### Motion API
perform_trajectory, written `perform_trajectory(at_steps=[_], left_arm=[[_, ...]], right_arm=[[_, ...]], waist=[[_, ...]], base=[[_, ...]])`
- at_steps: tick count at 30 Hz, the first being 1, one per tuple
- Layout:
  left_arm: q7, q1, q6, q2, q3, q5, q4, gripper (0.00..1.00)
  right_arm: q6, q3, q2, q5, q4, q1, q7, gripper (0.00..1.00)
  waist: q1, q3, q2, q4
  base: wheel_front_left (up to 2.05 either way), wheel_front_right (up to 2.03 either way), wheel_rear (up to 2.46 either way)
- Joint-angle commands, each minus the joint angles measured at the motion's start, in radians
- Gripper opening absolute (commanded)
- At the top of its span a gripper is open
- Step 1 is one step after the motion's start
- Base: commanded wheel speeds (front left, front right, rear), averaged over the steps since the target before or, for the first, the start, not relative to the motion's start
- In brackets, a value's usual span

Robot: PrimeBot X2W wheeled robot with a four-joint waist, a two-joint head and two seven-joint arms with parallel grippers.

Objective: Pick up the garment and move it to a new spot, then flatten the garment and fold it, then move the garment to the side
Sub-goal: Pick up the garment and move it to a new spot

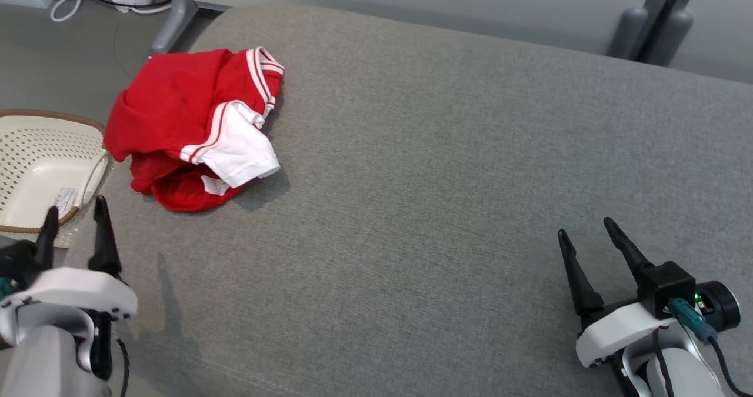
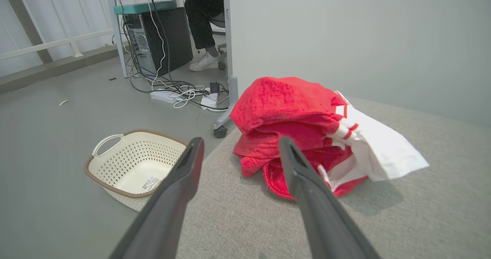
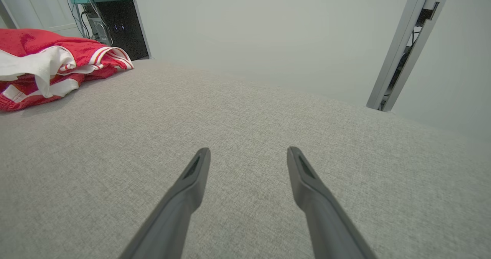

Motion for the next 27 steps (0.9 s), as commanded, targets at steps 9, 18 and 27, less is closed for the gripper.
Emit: perform_trajectory(at_steps=[9, 18, 27], left_arm=[[-0.002, -0.283, -0.019, 0.123, -0.029, -0.074, 0.240, 1.00], [0.121, -0.433, -0.017, 0.200, -0.085, -0.196, 0.489, 1.00], [0.122, -0.446, -0.017, 0.202, -0.101, -0.249, 0.570, 0.00]], right_arm=[[0.000, 0.020, -0.028, -0.006, -0.012, -0.051, -0.005, 1.00], [0.000, 0.015, -0.019, 0.007, -0.002, -0.072, -0.005, 1.00], [0.000, 0.011, 0.014, 0.014, 0.005, -0.054, -0.003, 1.00]], waist=[[0.0000, 0.135, 0.0000, -0.110], [0.0000, 0.177, 0.0000, -0.188], [0.0000, 0.158, 0.0000, -0.230]], base=[[0.00, 0.00, 0.00], [0.00, 0.00, 0.00], [0.00, 0.00, 0.00]])
